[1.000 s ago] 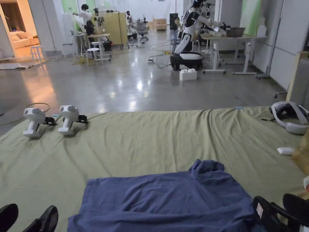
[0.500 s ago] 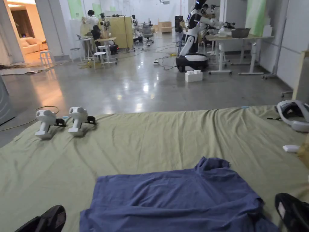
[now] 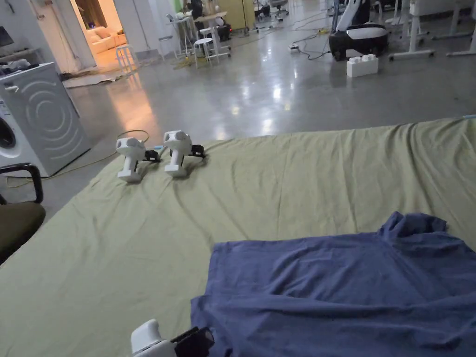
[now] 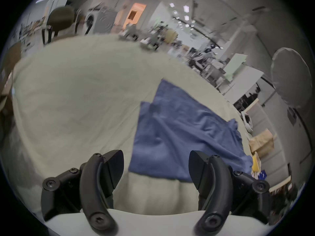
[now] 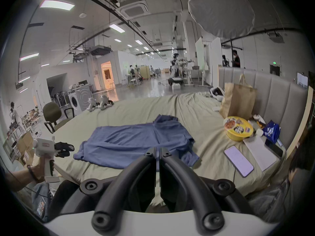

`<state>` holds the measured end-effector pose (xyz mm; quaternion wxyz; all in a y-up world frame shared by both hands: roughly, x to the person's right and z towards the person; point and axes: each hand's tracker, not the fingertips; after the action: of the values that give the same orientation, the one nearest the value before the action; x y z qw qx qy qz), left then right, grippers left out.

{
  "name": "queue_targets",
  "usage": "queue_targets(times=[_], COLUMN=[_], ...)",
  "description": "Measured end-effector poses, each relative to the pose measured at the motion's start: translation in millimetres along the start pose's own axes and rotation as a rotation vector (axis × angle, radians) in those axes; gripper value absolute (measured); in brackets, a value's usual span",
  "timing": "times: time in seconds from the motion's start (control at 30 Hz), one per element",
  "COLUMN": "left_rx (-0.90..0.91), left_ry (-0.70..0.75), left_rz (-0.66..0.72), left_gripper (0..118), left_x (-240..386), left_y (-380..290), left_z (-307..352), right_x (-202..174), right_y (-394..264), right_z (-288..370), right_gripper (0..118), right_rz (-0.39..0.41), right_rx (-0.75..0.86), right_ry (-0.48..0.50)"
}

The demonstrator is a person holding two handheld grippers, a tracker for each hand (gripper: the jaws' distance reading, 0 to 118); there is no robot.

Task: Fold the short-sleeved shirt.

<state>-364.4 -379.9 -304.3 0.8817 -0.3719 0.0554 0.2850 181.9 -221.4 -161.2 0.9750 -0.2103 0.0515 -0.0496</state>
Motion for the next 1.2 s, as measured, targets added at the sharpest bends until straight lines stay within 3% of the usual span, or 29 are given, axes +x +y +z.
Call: queue_targets(times=[0.07, 0.2, 0.23, 0.3, 0.33, 0.47, 0.5, 0.6, 0.67, 0.77, 0.87, 0.9, 1.0, 1.07, 1.13, 1.2], left_rx=[-0.028, -0.028, -0.051, -0.055, -0.070, -0.134, -0.147, -0.167, -0.183, -0.188, -0.181, -0.182, -0.189, -0.164, -0.028, 0.030], left_ry=[0.008, 0.080, 0.120, 0.240, 0.183, 0.247, 0.236, 0.207, 0.196, 0.206, 0.220, 0.221, 0.216, 0.165, 0.046, 0.092], left_rz=[0.010, -0.092, -0.136, -0.300, -0.302, -0.354, -0.370, -0.360, -0.346, -0.355, -0.385, -0.390, -0.379, -0.331, -0.314, -0.330], left_gripper=[88, 70, 61, 13, 12, 12, 12, 11, 11, 11, 11, 11, 11, 11, 10, 10], left_x=[-2.4, 17.9, 24.0, 38.5, 41.3, 50.0, 48.5, 41.5, 38.5, 40.8, 43.8, 43.8, 41.5, 42.3, 42.7, 43.4], left_y=[1.9, 0.5, 2.1, -5.3, -8.9, -5.8, -4.0, 2.3, 6.4, 4.8, 2.8, 3.3, 6.7, 12.1, 11.3, 13.2], left_z=[-20.8, -25.0, -27.0, -31.5, -35.1, -47.0, -48.2, -47.8, -48.8, -49.2, -49.3, -49.2, -48.3, -31.3, 8.6, 42.7], right_x=[2.0, 7.7, 7.9, 8.8, 9.5, 22.2, 30.8, 69.3, 87.3, 111.5, 115.5, 108.2, 98.4, 109.0, 115.0, 113.4], right_y=[-2.5, -9.0, -10.3, -12.5, -13.5, -14.7, -15.7, -29.6, -37.9, -55.4, -74.9, -73.3, -62.1, -58.0, -51.8, -43.2], right_z=[-5.6, -18.5, -21.6, -29.5, -35.1, -69.8, -88.5, -144.2, -177.3, -224.0, -251.4, -246.8, -236.8, -233.3, -219.4, -190.7], right_gripper=[5, 5, 5, 5, 5, 6, 18, 69, 72, 77, 71, 42, 13, 9, 9, 9], right_rz=[-0.024, -0.054, -0.057, -0.074, -0.082, -0.094, -0.113, -0.240, -0.284, -0.228, -0.163, -0.090, -0.064, -0.095, -0.101, -0.057], right_rx=[-0.026, -0.070, -0.077, -0.105, -0.116, -0.148, -0.198, -0.262, -0.306, -0.404, -0.533, -0.493, -0.467, -0.465, -0.436, -0.387], right_ry=[-0.014, -0.046, -0.051, -0.052, -0.046, -0.039, -0.032, -0.032, -0.094, -0.173, -0.164, -0.207, -0.217, -0.217, -0.224, -0.243])
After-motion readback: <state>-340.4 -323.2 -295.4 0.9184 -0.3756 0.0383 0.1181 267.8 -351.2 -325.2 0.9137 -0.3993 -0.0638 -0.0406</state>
